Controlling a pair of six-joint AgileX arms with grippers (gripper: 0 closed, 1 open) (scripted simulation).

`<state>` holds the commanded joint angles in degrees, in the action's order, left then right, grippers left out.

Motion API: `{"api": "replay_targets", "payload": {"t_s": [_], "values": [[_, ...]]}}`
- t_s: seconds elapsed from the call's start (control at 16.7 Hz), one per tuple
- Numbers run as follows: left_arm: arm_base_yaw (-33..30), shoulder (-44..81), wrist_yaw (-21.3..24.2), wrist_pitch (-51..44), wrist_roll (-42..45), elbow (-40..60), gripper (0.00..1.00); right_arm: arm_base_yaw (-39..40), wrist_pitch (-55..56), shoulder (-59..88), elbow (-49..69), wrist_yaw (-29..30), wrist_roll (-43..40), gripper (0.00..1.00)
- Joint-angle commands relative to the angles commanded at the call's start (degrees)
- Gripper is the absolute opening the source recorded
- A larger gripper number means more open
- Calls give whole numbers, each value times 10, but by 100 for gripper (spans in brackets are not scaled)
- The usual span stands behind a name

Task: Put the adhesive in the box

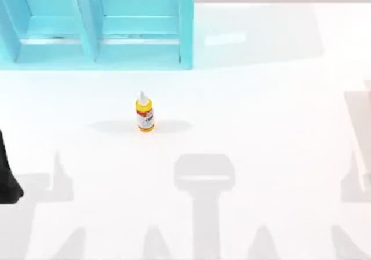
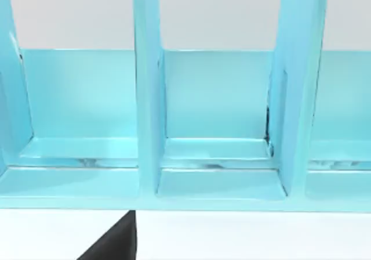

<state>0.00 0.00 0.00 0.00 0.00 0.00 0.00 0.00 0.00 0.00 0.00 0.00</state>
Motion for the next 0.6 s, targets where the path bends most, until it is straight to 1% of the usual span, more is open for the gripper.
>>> {"api": "replay_targets", "payload": {"t_s": [0.18, 0.3, 0.6], "values": [[0, 0, 0, 0, 0, 0, 100, 0, 0, 0, 0, 0, 0, 100], [0, 0, 0, 0, 0, 0, 100, 15, 14, 23, 11, 5, 0, 100], [0, 0, 0, 0, 0, 0, 100, 95, 107, 159, 78, 42, 1, 100]]}}
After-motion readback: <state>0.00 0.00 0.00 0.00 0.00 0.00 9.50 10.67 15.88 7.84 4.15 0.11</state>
